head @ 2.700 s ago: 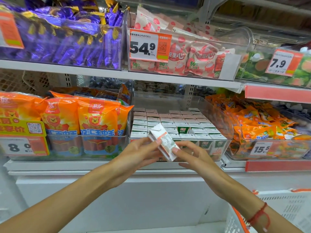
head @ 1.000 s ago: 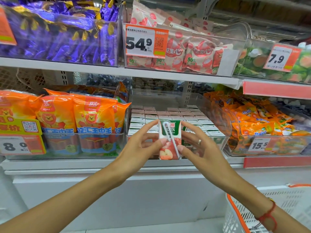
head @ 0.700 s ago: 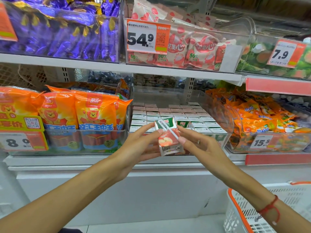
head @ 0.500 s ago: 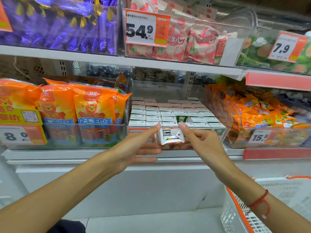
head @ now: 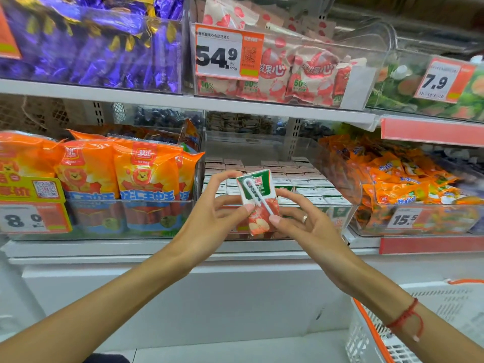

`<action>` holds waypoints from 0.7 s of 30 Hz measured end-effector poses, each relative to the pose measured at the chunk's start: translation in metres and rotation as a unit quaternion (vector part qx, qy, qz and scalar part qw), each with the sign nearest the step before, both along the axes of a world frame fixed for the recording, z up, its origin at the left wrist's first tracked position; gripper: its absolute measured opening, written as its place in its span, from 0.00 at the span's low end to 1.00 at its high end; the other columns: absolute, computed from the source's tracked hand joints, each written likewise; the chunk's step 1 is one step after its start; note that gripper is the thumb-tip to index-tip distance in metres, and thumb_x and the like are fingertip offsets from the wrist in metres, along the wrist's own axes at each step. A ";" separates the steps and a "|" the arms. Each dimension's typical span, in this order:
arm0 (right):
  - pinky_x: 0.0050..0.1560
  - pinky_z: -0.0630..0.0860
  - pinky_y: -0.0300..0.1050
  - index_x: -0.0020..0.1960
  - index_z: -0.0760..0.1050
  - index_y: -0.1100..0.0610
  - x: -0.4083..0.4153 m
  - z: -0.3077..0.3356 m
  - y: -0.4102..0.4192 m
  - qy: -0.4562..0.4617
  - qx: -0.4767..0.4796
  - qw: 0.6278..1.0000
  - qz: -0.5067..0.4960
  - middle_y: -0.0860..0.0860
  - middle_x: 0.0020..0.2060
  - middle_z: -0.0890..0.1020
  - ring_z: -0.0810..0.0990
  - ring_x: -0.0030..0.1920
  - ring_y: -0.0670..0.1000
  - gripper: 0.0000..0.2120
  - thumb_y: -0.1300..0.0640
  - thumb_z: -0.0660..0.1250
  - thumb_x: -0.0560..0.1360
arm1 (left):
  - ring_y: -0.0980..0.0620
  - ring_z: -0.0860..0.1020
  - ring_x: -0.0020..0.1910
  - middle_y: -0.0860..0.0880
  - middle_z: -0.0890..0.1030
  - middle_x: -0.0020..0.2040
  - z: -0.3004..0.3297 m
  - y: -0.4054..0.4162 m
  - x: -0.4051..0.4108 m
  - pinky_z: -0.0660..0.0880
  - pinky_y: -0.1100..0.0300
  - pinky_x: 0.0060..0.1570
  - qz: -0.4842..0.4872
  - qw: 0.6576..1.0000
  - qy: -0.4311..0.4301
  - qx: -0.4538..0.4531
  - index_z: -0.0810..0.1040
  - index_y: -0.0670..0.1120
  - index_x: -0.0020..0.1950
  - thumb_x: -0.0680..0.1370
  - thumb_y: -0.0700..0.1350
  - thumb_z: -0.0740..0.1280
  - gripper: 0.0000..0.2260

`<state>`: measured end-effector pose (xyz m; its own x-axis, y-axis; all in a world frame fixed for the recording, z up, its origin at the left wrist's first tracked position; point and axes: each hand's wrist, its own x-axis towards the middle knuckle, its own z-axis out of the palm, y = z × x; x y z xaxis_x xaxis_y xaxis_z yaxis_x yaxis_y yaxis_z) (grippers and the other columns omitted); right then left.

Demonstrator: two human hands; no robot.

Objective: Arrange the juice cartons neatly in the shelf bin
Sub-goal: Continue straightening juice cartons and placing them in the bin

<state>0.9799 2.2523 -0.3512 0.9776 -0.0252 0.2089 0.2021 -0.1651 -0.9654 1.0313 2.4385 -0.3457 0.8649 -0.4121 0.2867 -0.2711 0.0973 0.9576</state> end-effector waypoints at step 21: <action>0.49 0.79 0.44 0.63 0.77 0.55 0.028 -0.012 -0.031 -0.371 -0.502 0.769 -0.137 0.52 0.55 0.81 0.74 0.57 0.49 0.26 0.57 0.79 0.67 | 0.47 0.85 0.49 0.42 0.85 0.50 0.005 -0.006 0.030 0.82 0.60 0.43 -0.046 0.956 0.288 -0.027 0.78 0.44 0.59 0.71 0.49 0.74 0.19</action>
